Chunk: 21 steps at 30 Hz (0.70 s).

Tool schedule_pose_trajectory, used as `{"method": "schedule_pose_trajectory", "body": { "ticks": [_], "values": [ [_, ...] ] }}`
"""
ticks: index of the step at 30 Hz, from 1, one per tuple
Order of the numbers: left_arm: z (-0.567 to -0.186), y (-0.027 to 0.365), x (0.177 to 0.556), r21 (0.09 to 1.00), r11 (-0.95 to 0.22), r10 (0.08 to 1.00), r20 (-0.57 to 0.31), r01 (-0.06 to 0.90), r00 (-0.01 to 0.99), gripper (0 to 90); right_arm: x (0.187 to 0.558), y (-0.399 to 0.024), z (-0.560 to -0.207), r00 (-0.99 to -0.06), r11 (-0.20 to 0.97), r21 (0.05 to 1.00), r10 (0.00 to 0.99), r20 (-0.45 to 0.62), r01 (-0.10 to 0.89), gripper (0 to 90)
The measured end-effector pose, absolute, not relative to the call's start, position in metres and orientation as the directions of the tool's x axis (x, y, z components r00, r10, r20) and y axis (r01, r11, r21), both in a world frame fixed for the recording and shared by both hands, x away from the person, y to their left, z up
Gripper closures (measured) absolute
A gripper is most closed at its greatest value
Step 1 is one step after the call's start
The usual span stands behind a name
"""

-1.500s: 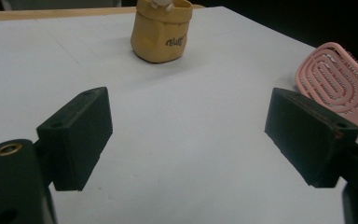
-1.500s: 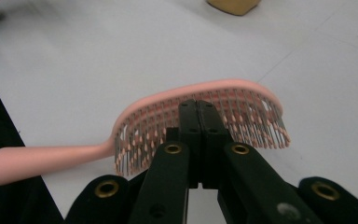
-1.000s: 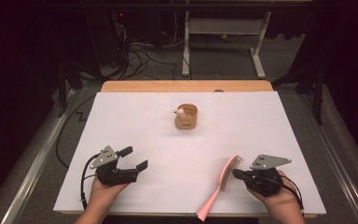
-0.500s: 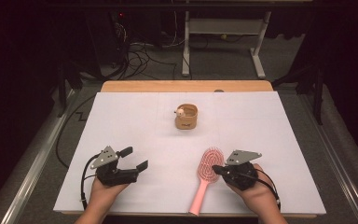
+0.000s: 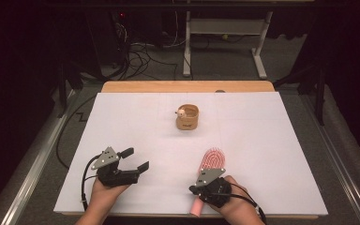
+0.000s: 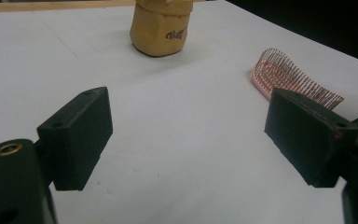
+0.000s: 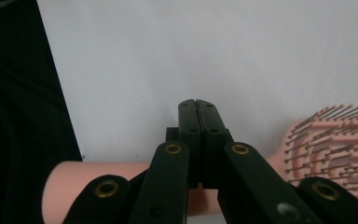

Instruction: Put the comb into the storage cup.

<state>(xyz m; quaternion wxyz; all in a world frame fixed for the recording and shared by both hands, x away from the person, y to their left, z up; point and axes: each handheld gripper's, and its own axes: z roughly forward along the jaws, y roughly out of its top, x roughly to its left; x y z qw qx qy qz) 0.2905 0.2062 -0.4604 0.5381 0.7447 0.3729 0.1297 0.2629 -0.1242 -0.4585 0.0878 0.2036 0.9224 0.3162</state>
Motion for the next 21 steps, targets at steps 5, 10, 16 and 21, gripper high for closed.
{"method": "schedule_pose_trajectory", "body": {
  "ticks": [5, 10, 16, 21],
  "values": [
    [-0.460, 0.206, 0.290, 0.898, -0.145, 0.692, -0.208, 0.416, 0.691, 15.9, 0.264, -0.129, -0.459, -0.907, 0.723, 0.607, 0.421, -0.009, 0.330, 90.0],
    [-0.460, 0.206, 0.290, 0.898, -0.144, 0.692, -0.209, 0.415, 0.691, 15.8, 0.265, -0.142, -0.460, -0.897, 0.729, 0.592, 0.441, -0.020, 0.345, 90.0],
    [-0.460, 0.207, 0.290, 0.900, -0.141, 0.693, -0.208, 0.412, 0.691, 15.7, 0.264, -0.159, -0.457, -0.886, 0.711, 0.599, 0.463, -0.004, 0.369, 90.0],
    [-0.460, 0.207, 0.290, 0.901, -0.137, 0.693, -0.210, 0.412, 0.690, 15.6, 0.264, -0.174, -0.456, -0.876, 0.705, 0.595, 0.482, -0.004, 0.385, 90.0]
  ]
}}
